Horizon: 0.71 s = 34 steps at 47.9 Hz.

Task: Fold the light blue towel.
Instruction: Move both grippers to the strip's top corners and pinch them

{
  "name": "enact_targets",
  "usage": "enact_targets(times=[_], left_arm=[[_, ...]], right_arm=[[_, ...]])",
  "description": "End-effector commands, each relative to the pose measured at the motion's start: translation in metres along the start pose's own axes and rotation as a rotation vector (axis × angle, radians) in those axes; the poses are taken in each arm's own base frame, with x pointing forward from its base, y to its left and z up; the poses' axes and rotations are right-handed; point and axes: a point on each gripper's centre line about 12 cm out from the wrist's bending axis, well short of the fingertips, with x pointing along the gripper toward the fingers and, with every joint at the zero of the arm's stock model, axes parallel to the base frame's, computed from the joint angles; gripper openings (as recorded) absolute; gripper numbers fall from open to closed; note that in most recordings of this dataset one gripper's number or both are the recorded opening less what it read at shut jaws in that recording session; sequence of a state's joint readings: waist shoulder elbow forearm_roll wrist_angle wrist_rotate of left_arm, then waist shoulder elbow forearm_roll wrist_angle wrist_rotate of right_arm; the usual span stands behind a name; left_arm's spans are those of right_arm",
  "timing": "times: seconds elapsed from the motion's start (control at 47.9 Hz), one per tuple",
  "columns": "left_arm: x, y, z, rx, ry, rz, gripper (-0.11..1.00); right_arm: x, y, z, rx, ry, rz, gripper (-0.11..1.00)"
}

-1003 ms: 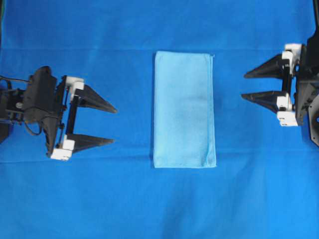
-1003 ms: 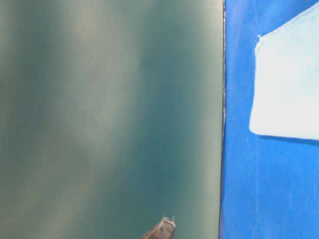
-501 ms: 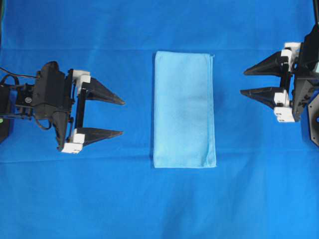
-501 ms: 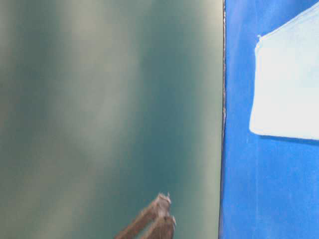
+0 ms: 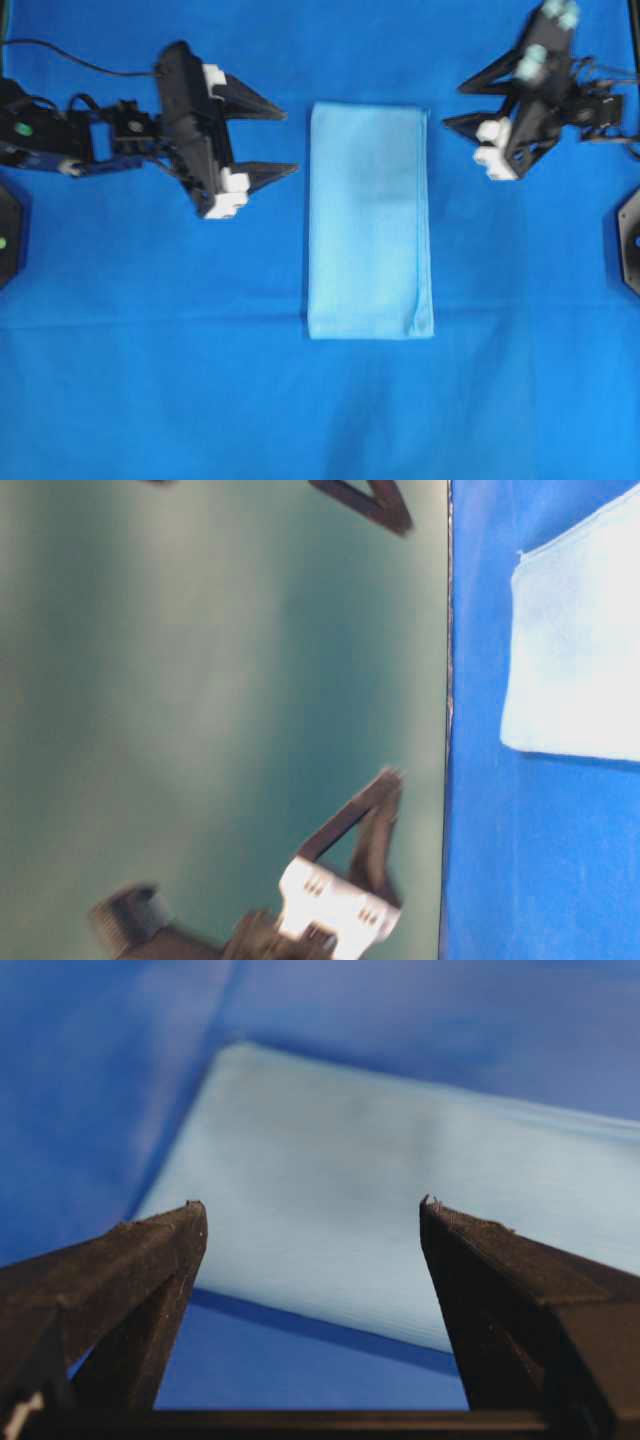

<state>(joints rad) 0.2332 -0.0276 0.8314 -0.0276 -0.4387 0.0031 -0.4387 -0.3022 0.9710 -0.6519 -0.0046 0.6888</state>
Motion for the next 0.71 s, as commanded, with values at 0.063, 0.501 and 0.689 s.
enact_targets(times=[0.063,0.501,0.689], left_arm=[[0.029,0.02,-0.006,-0.017,0.021,0.048,0.82],[0.081,0.057,-0.06,-0.053,0.15,0.123,0.82],[0.086,0.058,-0.068,-0.054,0.168,0.125,0.76]], right_arm=[[0.034,-0.008,0.003,-0.007,0.06,-0.018,0.62],[0.087,-0.027,-0.026,0.015,0.211,-0.053,0.62],[0.087,-0.028,-0.031,0.014,0.225,-0.053,0.57]])
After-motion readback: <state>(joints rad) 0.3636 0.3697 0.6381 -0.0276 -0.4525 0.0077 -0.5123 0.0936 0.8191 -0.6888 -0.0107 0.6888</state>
